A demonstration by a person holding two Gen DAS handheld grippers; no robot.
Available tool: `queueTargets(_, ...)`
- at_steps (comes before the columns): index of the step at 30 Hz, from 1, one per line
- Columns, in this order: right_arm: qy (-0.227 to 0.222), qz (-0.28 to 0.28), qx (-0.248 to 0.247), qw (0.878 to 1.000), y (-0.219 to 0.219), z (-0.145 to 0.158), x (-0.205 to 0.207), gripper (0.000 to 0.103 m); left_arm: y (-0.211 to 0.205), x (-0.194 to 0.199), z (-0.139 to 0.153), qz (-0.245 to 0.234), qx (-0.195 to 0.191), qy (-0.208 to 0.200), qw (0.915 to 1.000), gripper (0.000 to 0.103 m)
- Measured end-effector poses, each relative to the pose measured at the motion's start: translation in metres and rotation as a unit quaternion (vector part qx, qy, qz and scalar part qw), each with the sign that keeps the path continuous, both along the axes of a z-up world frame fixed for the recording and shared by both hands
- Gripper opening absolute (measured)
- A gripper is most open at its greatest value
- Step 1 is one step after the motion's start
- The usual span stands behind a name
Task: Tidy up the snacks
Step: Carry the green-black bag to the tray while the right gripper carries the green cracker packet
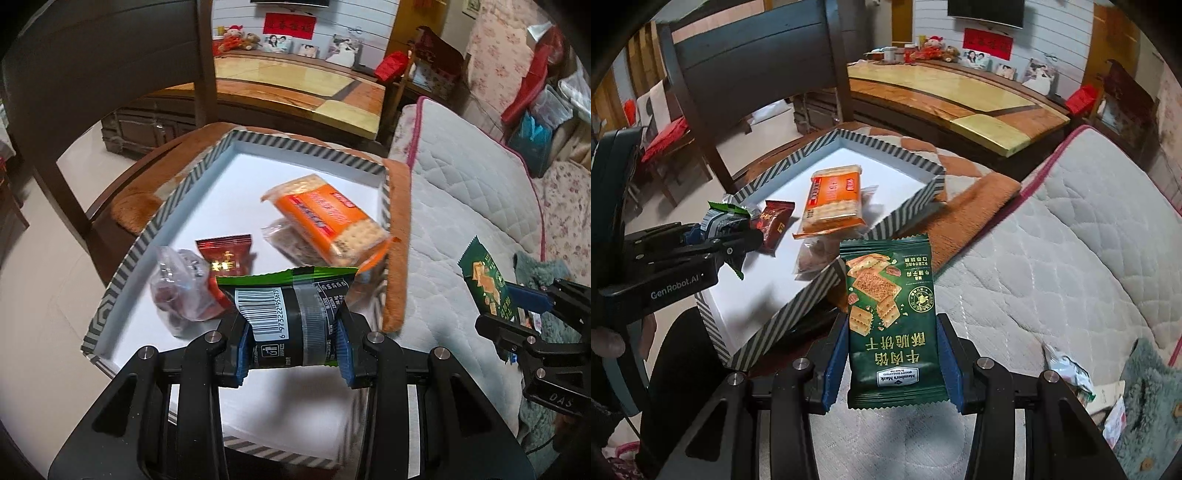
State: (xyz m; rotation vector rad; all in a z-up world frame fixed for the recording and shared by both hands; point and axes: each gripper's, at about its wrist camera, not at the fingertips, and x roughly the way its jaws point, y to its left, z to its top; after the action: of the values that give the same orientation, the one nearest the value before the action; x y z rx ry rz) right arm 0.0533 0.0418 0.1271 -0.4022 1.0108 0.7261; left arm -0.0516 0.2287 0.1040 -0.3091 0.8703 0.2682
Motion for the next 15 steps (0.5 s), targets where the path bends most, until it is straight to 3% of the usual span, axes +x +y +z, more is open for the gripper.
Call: queueTargets(15, 0.018, 0.047, -0.009, 0.999, 0.064, -0.01, 0.014, 0.044, 0.036, 0.001, -0.013, 0.031, 0.008, 0.011, 0.9994, 0.036)
